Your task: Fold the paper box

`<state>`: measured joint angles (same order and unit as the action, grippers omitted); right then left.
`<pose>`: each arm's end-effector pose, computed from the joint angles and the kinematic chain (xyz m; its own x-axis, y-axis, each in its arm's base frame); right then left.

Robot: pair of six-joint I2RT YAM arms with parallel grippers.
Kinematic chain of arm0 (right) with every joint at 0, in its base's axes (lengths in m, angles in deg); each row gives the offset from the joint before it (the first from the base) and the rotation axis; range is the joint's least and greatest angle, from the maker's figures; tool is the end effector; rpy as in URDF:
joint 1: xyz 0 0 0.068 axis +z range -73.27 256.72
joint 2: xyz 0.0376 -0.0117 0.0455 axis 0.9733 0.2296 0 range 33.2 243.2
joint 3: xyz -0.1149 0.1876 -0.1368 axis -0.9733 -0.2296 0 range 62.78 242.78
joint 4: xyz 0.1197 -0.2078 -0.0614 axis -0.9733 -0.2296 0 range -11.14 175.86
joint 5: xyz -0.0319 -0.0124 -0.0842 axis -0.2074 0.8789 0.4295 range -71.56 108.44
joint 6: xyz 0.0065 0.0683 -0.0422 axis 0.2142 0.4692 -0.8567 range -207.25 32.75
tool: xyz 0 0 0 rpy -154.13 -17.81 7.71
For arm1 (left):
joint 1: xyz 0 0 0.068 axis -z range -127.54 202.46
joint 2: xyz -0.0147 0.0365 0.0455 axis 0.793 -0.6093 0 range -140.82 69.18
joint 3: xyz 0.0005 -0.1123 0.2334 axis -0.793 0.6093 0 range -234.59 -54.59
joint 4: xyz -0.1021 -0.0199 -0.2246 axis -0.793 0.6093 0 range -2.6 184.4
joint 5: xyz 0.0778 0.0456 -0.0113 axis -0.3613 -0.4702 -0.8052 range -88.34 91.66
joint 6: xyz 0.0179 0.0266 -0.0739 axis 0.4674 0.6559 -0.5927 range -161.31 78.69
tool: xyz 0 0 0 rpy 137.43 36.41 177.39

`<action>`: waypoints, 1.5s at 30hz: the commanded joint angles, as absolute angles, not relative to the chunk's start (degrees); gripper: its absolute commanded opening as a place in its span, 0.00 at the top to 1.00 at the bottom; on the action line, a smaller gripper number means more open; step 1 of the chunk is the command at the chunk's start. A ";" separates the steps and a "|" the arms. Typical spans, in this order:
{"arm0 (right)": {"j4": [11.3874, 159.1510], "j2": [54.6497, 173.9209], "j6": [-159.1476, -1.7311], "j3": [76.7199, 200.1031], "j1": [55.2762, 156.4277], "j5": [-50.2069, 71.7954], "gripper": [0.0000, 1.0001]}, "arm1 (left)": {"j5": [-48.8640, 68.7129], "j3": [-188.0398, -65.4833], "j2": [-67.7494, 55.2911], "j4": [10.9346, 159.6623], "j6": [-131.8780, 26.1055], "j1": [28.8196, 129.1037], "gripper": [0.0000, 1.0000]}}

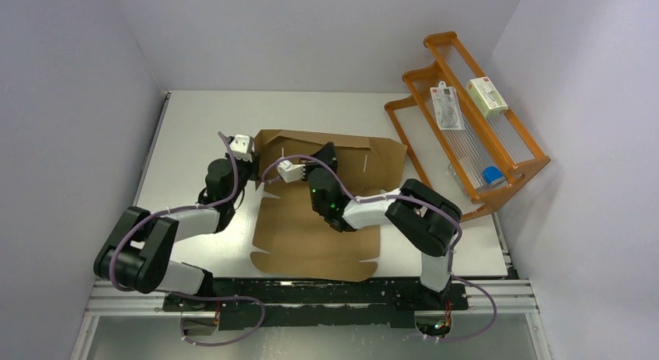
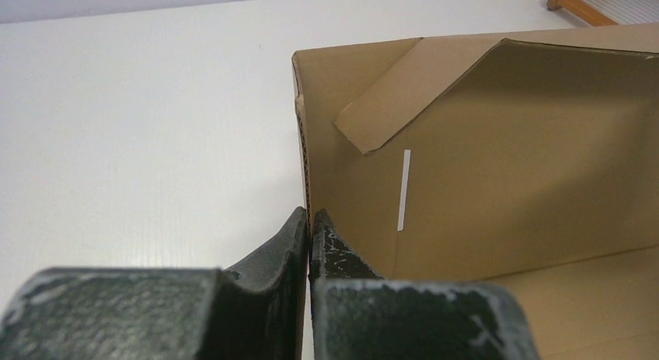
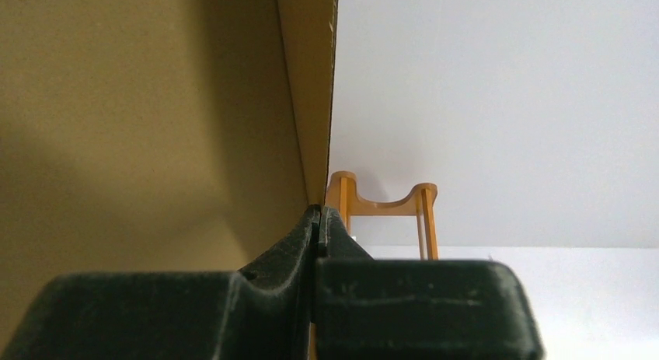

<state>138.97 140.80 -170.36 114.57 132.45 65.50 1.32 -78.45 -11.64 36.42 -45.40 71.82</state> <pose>0.2649 0.2983 0.1892 0.1467 -0.9855 -0.0856 -0.0443 0.0799 -0.9958 0.2820 -0.0986 0.1848 -0.1212 -0.0331 -0.9921 0.3180 0.9455 -0.0704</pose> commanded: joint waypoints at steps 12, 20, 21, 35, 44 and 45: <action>147.71 141.78 -171.03 109.13 137.69 65.51 0.99 | 3.23 -71.70 -5.67 35.27 -50.19 77.89 0.91; 146.68 143.64 -171.39 115.63 135.60 60.80 0.97 | 5.49 -74.19 -2.90 34.16 -44.79 78.01 0.95; 145.60 143.68 -170.43 116.73 134.95 60.27 0.97 | 6.71 -74.86 -2.63 34.58 -43.97 77.99 0.95; 144.13 144.52 -165.20 120.16 131.92 55.78 0.96 | 10.23 -75.14 -1.82 35.09 -40.70 78.04 0.94; 153.21 145.62 -168.02 114.97 132.33 55.94 0.94 | 5.74 -71.79 -7.28 27.99 -48.02 79.16 0.93; 153.92 145.95 -168.67 114.46 132.48 56.22 0.94 | 5.37 -71.34 -7.10 27.46 -48.45 79.55 0.92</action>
<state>146.79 144.05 -167.72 116.77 131.29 60.00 2.79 -73.38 -6.46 31.61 -44.62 77.04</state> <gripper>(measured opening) 0.056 0.072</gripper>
